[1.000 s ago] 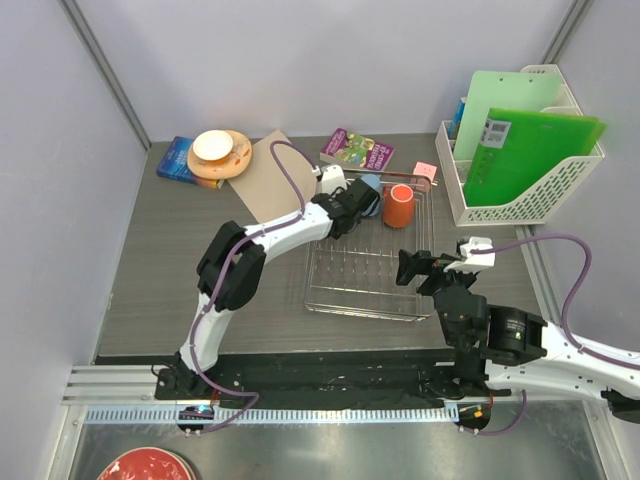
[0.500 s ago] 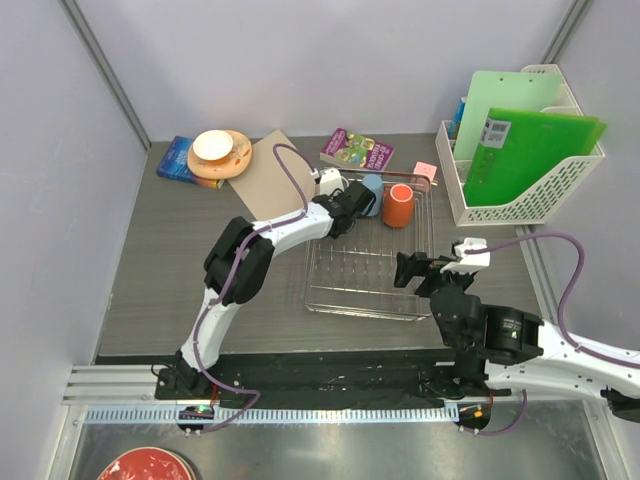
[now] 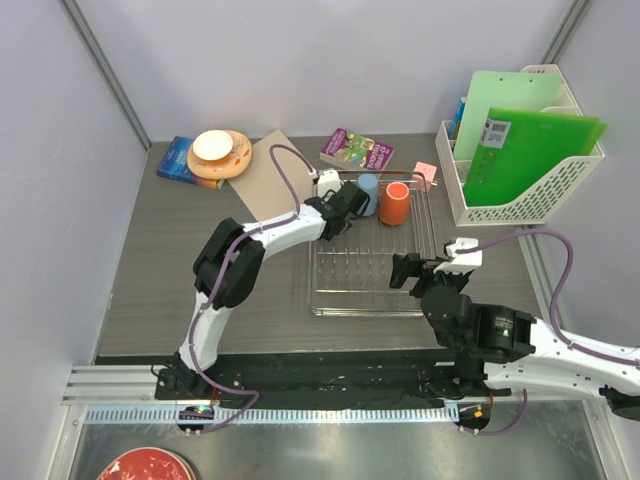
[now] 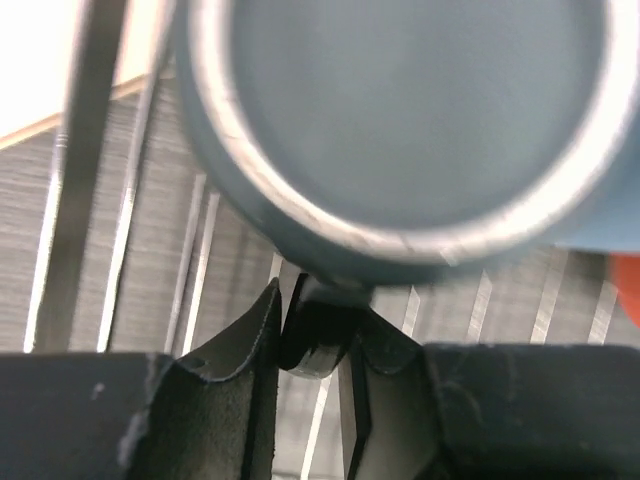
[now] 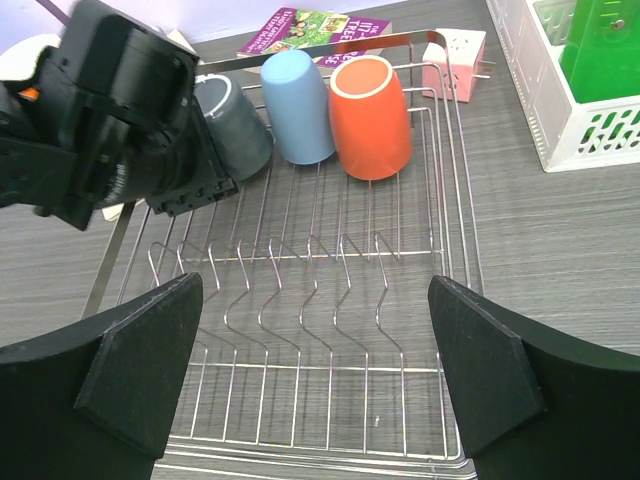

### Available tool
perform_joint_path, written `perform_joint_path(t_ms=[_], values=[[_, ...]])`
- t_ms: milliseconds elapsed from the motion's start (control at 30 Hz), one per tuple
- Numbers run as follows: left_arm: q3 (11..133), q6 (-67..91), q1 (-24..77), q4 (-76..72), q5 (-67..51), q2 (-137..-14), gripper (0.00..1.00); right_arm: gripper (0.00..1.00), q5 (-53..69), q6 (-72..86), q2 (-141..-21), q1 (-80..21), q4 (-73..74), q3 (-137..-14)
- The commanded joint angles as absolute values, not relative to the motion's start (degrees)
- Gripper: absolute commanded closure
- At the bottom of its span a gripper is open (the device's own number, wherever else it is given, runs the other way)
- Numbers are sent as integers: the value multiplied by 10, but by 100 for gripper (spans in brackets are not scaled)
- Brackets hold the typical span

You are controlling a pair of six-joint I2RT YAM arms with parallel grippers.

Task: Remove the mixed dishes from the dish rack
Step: Pick up the cup from the dish rack.

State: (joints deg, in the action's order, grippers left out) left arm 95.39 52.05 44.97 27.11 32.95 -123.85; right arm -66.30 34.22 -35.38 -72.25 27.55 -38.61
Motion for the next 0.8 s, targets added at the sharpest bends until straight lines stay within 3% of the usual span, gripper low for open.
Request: perform_joint_path(t_ms=[0,567,767], values=[[951,505,445,245,313,-1155,100,0,-676,359,-365,-722,261,-395],[916,417,445,192,211,-1013,100,0,-676,359,-377,-722,251,-404],[906,415,445,196,200,-1017,100,0,-667,361,-388,-722,248,-404]])
